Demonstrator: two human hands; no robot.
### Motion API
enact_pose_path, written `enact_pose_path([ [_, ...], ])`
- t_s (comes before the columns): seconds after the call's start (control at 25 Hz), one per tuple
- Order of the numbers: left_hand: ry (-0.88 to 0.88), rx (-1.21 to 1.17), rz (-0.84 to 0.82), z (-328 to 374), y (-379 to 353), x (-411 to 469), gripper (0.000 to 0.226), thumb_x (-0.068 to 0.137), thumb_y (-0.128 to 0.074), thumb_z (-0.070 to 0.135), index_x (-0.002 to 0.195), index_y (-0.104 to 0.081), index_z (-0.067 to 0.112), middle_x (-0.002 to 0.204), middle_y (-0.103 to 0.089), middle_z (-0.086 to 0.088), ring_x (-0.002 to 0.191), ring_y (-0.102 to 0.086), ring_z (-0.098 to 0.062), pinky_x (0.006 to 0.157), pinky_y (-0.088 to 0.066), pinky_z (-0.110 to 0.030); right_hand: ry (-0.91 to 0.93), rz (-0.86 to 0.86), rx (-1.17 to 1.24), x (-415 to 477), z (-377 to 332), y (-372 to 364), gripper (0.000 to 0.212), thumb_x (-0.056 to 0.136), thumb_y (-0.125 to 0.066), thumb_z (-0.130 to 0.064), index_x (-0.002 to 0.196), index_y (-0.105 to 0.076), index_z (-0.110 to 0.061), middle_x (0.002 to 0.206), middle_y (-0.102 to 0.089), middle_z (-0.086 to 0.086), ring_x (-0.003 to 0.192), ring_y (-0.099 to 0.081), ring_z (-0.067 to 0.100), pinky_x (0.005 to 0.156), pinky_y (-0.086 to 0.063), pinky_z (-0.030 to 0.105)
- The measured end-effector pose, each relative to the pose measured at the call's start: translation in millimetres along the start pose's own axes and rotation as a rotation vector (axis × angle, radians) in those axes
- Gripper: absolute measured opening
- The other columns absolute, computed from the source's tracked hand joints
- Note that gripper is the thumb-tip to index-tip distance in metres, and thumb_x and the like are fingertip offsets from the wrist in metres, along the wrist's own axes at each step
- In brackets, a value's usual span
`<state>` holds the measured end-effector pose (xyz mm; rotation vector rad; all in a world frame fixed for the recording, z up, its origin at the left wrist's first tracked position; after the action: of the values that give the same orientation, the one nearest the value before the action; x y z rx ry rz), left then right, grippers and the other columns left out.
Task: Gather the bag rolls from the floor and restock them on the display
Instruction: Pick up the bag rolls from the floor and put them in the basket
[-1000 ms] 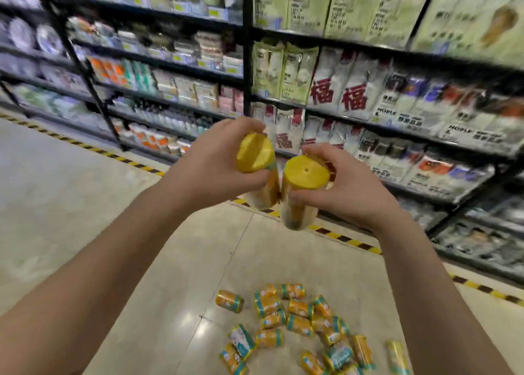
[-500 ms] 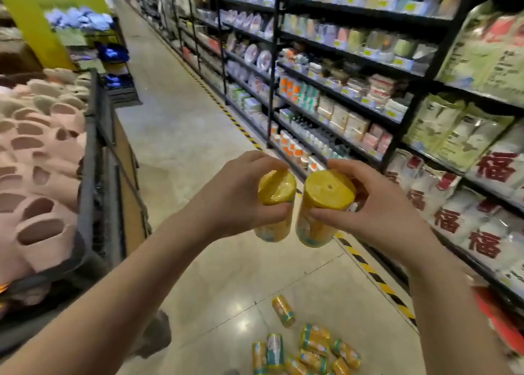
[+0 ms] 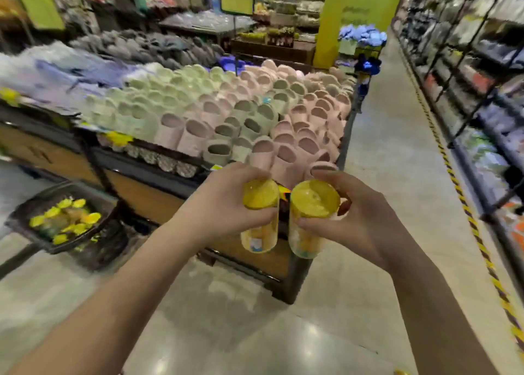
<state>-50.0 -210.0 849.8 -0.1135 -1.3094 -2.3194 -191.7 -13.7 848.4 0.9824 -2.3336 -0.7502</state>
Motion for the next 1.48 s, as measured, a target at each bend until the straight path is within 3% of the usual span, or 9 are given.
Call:
enact_pose_path([
  [0.24, 0.293, 0.131, 0.187, -186.4, 159.5, -111.0, 0.066, 0.072, -0.081, 0.052, 0.131, -0.064, 0.029, 0.123, -0.061, 0.01, 0.118, -0.054, -0.006, 0.101, -0.043, -0.024, 0.19, -0.244, 0.018, 102.0, -151.3, -207.0, 0.075, 0.061, -0.089, -0.059, 0.126, -0.052, -0.053, 0.118, -0.057, -0.031, 0.107, -0.055, -0.012, 0.083, -0.043, 0.012],
  [0.44, 0.518, 0.136, 0.355, -284.0, 250.7, -176.2, 0.061, 0.071, -0.086, 0.046, 0.127, -0.066, 0.032, 0.121, -0.062, 0.011, 0.115, -0.054, -0.005, 0.098, -0.042, -0.024, 0.301, -0.424, -0.017, 158.4, -243.8, -335.8, 0.087, 0.059, -0.088, -0.06, 0.137, -0.051, -0.045, 0.129, -0.058, -0.023, 0.114, -0.057, 0.0, 0.096, -0.05, 0.029],
  [0.56, 0.636, 0.142, 0.417, -338.0, 284.2, -201.1, 0.063, 0.071, -0.086, 0.046, 0.129, -0.064, 0.033, 0.125, -0.06, 0.011, 0.119, -0.054, -0.008, 0.1, -0.043, -0.026, 0.382, -0.525, -0.036, 192.4, -288.8, -403.0, 0.086, 0.064, -0.088, -0.054, 0.139, -0.05, -0.043, 0.129, -0.057, -0.019, 0.114, -0.055, 0.004, 0.095, -0.046, 0.028],
  [0.68, 0.731, 0.136, 0.496, -389.9, 302.8, -205.3, 0.074, 0.07, -0.086, 0.044, 0.136, -0.057, 0.03, 0.131, -0.057, 0.01, 0.122, -0.052, -0.01, 0.104, -0.044, -0.03, 0.451, -0.596, -0.042, 232.2, -315.0, -462.6, 0.084, 0.066, -0.088, -0.048, 0.14, -0.05, -0.04, 0.13, -0.057, -0.014, 0.114, -0.055, 0.007, 0.096, -0.048, 0.029],
  [0.8, 0.799, 0.151, 0.525, -460.5, 321.7, -189.5, 0.077, 0.07, -0.087, 0.044, 0.139, -0.055, 0.028, 0.132, -0.055, 0.009, 0.124, -0.05, -0.009, 0.096, -0.037, -0.019, 0.522, -0.641, -0.048, 292.7, -337.1, -532.0, 0.085, 0.066, -0.087, -0.048, 0.141, -0.051, -0.034, 0.131, -0.057, -0.009, 0.114, -0.056, 0.01, 0.094, -0.048, 0.029],
  [1.04, 0.92, 0.151, 0.527, -595.5, 360.6, -132.2, 0.077, 0.072, -0.086, 0.045, 0.14, -0.054, 0.025, 0.131, -0.051, 0.008, 0.126, -0.045, -0.008, 0.088, -0.024, -0.01, 0.608, -0.78, -0.149, 430.1, -373.7, -648.1, 0.084, 0.065, -0.087, -0.054, 0.139, -0.052, -0.032, 0.126, -0.053, -0.006, 0.114, -0.054, 0.014, 0.089, -0.043, 0.027],
  [1.2, 0.992, 0.121, 0.543, -668.9, 379.9, -107.0, 0.077, 0.07, -0.086, 0.045, 0.137, -0.056, 0.023, 0.126, -0.049, 0.006, 0.117, -0.047, -0.008, 0.091, -0.03, -0.013, 0.644, -0.855, -0.191, 493.0, -396.2, -712.2, 0.08, 0.066, -0.087, -0.05, 0.135, -0.051, -0.032, 0.121, -0.049, -0.008, 0.108, -0.053, 0.012, 0.085, -0.044, 0.027],
  [1.36, 1.035, 0.107, 0.466, -742.1, 389.7, -93.8, 0.073, 0.069, -0.086, 0.047, 0.132, -0.056, 0.027, 0.125, -0.051, 0.006, 0.117, -0.047, -0.011, 0.096, -0.041, -0.026, 0.607, -0.895, -0.225, 535.4, -398.0, -773.1, 0.083, 0.064, -0.087, -0.051, 0.135, -0.05, -0.032, 0.123, -0.049, -0.011, 0.107, -0.053, 0.009, 0.087, -0.052, 0.033],
  [1.48, 1.031, 0.04, 0.406, -809.2, 392.4, -89.1, 0.069, 0.069, -0.087, 0.042, 0.129, -0.056, 0.026, 0.126, -0.048, 0.006, 0.119, -0.045, -0.011, 0.093, -0.035, -0.02, 0.57, -0.897, -0.27, 565.0, -399.2, -823.1, 0.082, 0.061, -0.087, -0.058, 0.132, -0.053, -0.035, 0.12, -0.052, -0.014, 0.106, -0.054, 0.009, 0.088, -0.054, 0.036],
])
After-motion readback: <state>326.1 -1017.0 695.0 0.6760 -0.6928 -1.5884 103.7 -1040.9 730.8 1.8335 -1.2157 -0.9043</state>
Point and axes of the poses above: each hand's wrist, its own x-axis towards the middle knuckle, its own y-axis out of the back of the hand, z = x × y, the point moved 1 cm from there along x, towards the middle knuckle
